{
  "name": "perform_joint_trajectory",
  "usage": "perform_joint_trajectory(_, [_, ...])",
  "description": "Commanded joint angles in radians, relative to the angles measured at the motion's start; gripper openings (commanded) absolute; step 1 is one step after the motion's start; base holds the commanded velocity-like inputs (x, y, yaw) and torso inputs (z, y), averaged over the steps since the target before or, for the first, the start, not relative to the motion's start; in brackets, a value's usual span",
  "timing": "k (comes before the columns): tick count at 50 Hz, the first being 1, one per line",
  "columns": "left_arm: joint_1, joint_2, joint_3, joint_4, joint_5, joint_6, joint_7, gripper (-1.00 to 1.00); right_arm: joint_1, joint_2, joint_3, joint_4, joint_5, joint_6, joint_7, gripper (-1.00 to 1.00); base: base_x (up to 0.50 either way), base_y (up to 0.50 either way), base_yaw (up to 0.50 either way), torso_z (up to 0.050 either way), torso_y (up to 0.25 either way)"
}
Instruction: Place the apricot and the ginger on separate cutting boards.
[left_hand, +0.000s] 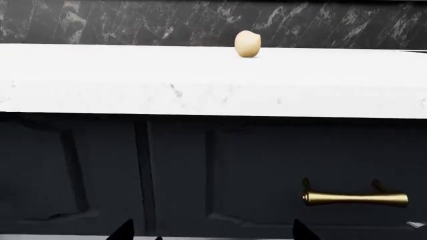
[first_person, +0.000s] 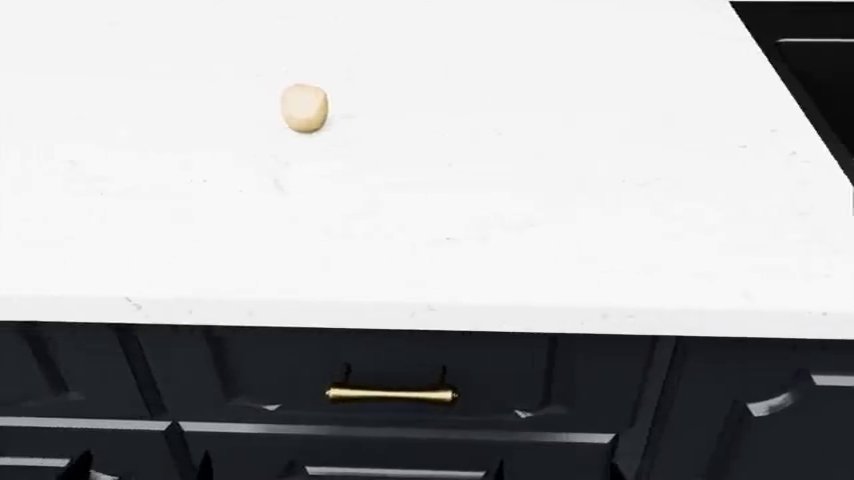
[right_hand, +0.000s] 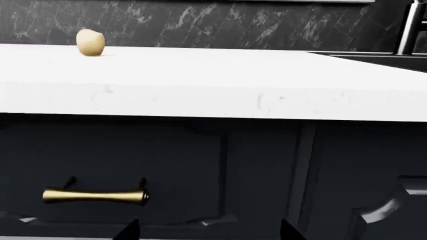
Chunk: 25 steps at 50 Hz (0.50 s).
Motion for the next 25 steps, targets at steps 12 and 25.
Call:
perform_joint_trajectory(12, [0.0, -0.011, 0.013, 0.0, -0.009, 0.003, -0.008, 1.0, 0.002, 0.005, -0.005, -0.001, 0.018, 0.004, 0.015, 1.0, 0.0, 0.36, 0.0, 0.0, 0.0])
perform_joint_trajectory(25, [-0.001, -0.011, 0.013, -0.006, -0.021, 0.029, -0.01, 1.0, 0.003, 0.011, -0.009, -0.001, 0.022, 0.002, 0.024, 1.0, 0.0, 0.0, 0.0, 0.0, 0.0])
